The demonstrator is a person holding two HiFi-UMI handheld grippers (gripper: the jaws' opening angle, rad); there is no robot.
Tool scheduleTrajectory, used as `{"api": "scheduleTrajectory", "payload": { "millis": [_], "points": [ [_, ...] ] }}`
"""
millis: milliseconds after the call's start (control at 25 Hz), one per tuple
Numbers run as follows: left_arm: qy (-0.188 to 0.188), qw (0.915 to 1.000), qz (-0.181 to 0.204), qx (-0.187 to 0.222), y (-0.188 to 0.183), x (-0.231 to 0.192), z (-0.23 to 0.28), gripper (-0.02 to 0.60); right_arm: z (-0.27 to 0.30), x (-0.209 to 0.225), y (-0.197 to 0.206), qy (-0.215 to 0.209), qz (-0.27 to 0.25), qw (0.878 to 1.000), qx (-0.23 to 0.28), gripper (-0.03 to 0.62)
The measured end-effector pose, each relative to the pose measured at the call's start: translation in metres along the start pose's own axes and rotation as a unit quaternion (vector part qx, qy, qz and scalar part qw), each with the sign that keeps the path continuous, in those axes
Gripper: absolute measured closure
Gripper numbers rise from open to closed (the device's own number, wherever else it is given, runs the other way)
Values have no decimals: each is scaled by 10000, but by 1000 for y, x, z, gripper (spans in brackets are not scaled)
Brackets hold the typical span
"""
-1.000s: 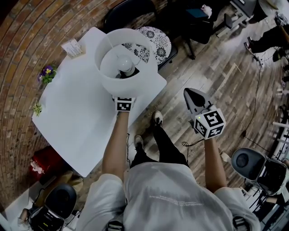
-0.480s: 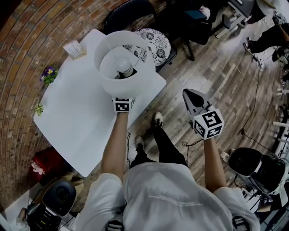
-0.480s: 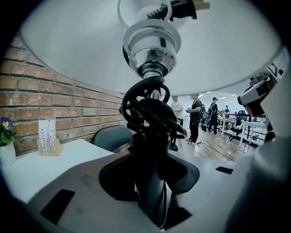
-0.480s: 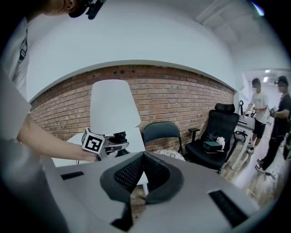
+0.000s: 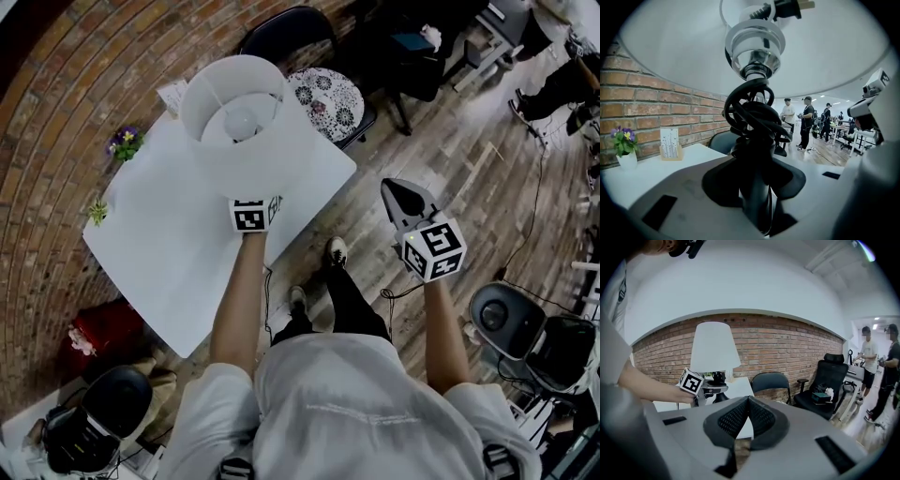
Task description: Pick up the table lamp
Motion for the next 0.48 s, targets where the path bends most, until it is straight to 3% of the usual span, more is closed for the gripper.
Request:
{"api": "scheduleTrajectory", "payload": {
  "millis": [480],
  "points": [
    [-123,9995,-13,-299,26,-21,-117,451,-30,-66,-8,43,-293,9992,283,592]
  ]
}}
Point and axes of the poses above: the fingertips, and each gripper's own axes: z forward along the fingers, x to its right, y out of its underside, the point moved 4 cm from there along -z, backward along the fingers, and after that the axes turned 13 degrees about -x, right-handed, at the moved point
